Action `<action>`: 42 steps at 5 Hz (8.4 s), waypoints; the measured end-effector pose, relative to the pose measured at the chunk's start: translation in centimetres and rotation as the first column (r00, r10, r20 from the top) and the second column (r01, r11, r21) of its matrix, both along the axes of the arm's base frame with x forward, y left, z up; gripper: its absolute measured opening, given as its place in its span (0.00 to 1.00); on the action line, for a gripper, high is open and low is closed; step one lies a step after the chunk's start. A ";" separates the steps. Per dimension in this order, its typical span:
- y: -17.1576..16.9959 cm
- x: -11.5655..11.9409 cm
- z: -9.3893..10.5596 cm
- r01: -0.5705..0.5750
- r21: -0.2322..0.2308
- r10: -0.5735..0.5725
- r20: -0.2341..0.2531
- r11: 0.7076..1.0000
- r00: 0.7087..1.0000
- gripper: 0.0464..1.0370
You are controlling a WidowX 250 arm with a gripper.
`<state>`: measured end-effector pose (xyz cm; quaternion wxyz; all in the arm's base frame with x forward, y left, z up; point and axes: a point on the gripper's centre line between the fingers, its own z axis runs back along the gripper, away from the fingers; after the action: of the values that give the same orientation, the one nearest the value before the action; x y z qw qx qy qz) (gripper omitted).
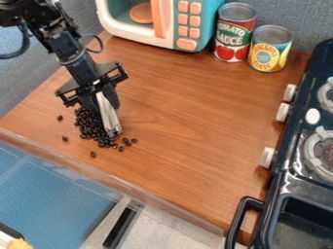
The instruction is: Sweep into pile
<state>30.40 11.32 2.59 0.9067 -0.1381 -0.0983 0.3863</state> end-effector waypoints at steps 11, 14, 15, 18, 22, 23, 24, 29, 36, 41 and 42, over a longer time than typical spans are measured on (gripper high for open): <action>-6.9 -3.7 -1.2 0.205 0.007 -0.205 -0.003 0.979 0.979 0.33; -4.3 -4.3 -0.3 0.142 0.006 -0.142 0.024 0.990 0.990 0.33; -5.0 -3.4 0.6 0.150 -0.036 -0.149 0.032 0.988 0.988 0.33; -3.7 5.1 3.3 -0.043 -0.070 0.048 0.072 0.997 0.996 0.33; 0.5 11.8 0.1 -0.276 -0.047 0.277 0.008 0.960 0.961 0.33; 0.7 12.0 0.1 -0.282 -0.042 0.283 0.019 0.958 0.959 0.33; 0.9 11.2 -0.6 -0.293 -0.035 0.294 0.028 0.955 0.955 0.33; 0.0 2.4 0.5 -0.452 -0.052 0.455 0.101 0.891 0.885 0.33; -4.4 4.8 4.9 -0.089 0.090 0.080 0.102 0.992 0.992 0.33; -7.4 6.0 0.3 0.325 0.097 -0.306 -0.169 0.941 0.937 0.68; -6.5 5.7 1.1 0.316 0.058 -0.305 -0.145 0.947 0.941 0.94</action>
<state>36.12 4.81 3.71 0.9656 -0.0891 -0.0294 0.2425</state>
